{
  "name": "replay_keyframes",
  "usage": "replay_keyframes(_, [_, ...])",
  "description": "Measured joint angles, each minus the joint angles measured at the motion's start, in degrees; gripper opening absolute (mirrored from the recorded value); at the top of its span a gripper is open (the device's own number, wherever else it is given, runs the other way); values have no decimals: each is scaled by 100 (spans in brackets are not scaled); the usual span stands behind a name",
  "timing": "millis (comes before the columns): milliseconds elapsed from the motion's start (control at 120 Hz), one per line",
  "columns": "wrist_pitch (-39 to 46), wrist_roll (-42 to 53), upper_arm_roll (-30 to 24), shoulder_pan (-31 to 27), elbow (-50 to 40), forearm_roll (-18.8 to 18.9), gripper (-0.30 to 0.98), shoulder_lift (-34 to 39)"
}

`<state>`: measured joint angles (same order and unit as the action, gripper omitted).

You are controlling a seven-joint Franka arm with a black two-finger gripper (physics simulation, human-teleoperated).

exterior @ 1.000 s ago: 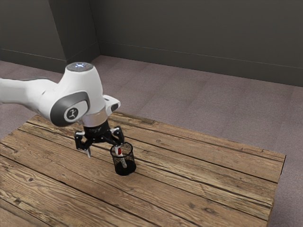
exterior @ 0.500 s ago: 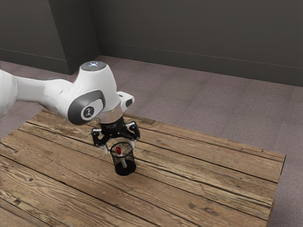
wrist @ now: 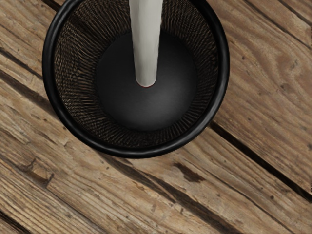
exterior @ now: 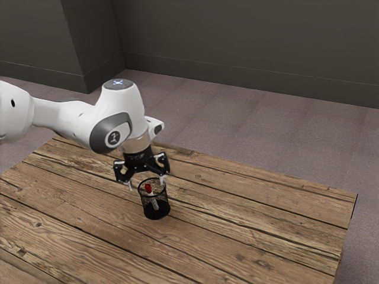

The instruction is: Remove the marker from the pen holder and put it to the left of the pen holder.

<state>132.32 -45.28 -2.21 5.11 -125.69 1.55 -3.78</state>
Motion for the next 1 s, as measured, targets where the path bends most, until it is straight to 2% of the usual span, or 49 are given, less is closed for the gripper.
replay_keyframes(150, [-16, 36, -4, 40, 46, -26, 57, -60])
replay_keyframes(608, [-137, 104, 9, 43, 51, -106, 20, -88])
replay_keyframes(1000, [-164, 131, 3, 51, 60, -278, 3, -102])
